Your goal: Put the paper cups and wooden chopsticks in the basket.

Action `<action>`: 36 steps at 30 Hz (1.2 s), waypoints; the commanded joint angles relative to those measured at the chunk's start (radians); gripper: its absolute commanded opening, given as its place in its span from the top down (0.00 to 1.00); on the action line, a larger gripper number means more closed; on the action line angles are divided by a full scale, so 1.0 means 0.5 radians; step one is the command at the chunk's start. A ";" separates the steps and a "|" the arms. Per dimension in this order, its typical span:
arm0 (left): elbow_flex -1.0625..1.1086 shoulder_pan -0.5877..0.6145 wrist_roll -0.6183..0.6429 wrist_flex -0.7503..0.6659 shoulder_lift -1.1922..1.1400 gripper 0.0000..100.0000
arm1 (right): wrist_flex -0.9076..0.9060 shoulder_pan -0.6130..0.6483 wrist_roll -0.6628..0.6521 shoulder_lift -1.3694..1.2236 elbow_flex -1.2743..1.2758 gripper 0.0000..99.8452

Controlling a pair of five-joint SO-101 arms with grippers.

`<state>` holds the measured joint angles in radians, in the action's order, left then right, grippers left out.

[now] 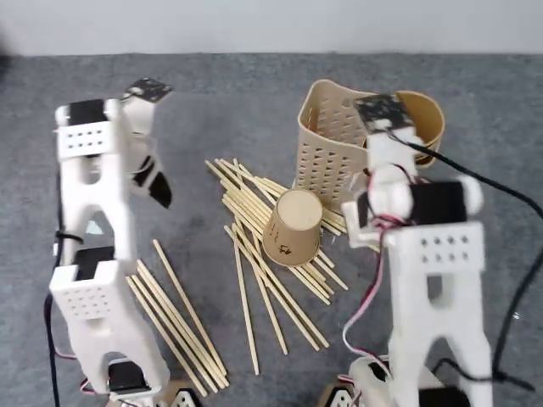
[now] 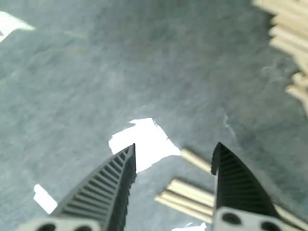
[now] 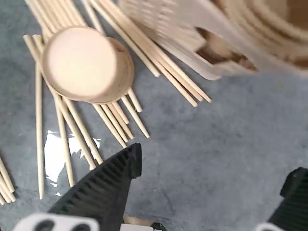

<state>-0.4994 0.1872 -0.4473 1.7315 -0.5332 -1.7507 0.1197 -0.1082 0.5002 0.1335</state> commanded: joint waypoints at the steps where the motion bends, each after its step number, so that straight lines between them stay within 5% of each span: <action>1: -0.017 -0.147 0.132 0.046 0.175 0.76 | -0.072 -0.127 -0.025 0.256 0.092 0.55; 17: 0.557 -0.890 0.531 0.028 1.332 0.75 | -0.072 -0.686 -0.028 0.529 0.482 0.55; 26: 0.566 -1.197 0.740 -0.117 1.142 0.75 | -0.075 -0.692 -0.028 0.529 0.491 0.55; 36: 0.557 -1.160 0.746 -0.261 0.715 0.76 | -0.072 -0.680 -0.028 0.529 0.577 0.55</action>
<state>-0.2171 -0.4005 -0.0790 1.6241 -0.1603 -1.7522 -0.2133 -0.1082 0.7380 0.4235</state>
